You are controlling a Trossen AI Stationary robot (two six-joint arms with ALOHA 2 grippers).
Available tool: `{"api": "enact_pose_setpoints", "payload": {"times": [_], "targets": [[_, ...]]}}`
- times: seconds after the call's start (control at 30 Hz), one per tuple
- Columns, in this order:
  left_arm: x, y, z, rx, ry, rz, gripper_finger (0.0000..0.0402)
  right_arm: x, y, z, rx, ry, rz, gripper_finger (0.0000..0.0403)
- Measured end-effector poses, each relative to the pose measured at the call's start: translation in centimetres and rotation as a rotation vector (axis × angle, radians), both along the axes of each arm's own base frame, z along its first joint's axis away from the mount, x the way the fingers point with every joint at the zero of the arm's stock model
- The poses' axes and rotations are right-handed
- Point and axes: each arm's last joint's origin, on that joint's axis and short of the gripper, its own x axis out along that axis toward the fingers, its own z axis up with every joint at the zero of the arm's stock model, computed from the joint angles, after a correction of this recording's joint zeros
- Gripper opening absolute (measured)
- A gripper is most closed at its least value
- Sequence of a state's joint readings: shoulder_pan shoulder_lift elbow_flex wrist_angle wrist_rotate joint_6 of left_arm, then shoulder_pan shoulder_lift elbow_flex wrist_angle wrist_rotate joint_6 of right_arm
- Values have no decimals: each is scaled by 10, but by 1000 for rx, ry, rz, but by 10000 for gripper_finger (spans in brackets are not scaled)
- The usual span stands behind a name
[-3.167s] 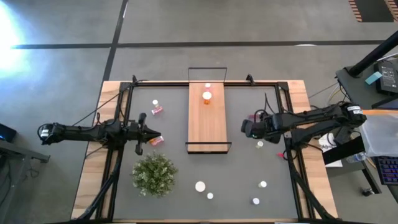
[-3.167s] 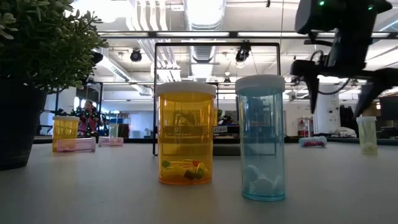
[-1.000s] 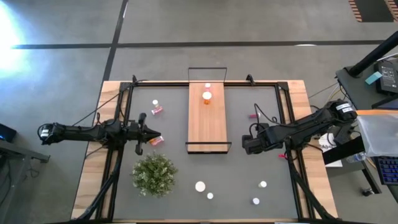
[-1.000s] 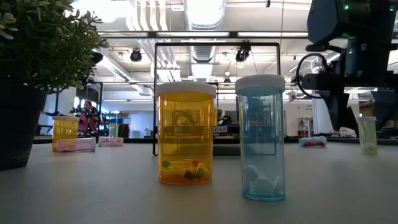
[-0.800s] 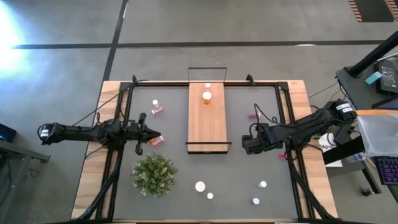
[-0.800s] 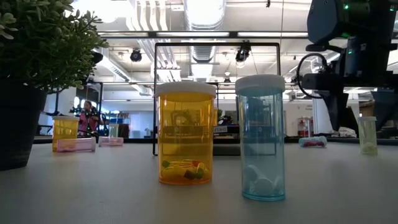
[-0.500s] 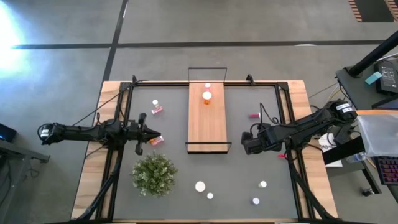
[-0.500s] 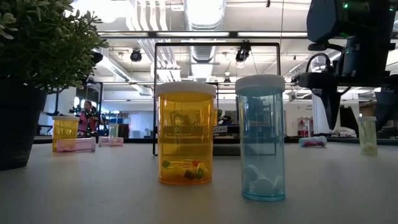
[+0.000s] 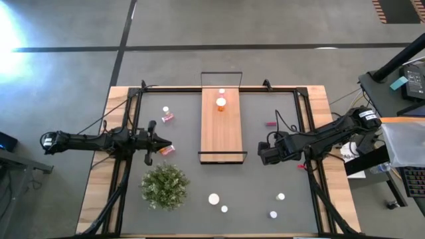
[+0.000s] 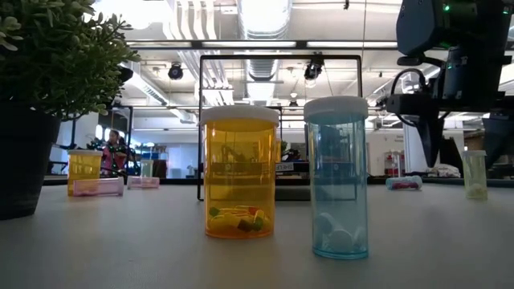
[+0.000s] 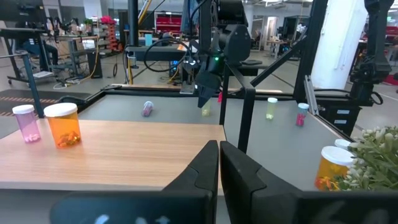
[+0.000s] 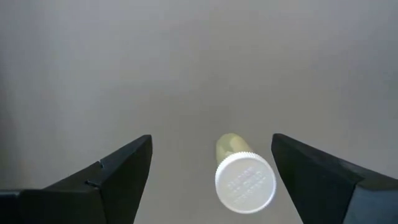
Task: Pick and place medicine bottles onto shelf by color
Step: Put the middle right yellow pill bottle on the shelf
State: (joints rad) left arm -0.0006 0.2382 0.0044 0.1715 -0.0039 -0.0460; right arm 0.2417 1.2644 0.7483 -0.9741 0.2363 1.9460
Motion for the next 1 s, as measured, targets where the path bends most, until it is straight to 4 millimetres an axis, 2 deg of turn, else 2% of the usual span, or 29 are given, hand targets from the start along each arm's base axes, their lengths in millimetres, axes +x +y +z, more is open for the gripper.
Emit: {"api": "enact_pose_setpoints", "payload": {"times": [0.1,0.3,0.4,0.57,1.0], "targets": [[0,0,0,0,0,0,0,0,0,0,0,-2,-3,287],[0,0,0,0,0,0,0,1,0,0,2,-9,3,184],[0,0,0,0,0,0,0,1,0,0,2,-5,19,155],[0,0,0,0,0,0,0,1,0,0,0,2,33,140],[0,0,0,0,0,0,0,-2,0,0,3,28,29,139]]}}
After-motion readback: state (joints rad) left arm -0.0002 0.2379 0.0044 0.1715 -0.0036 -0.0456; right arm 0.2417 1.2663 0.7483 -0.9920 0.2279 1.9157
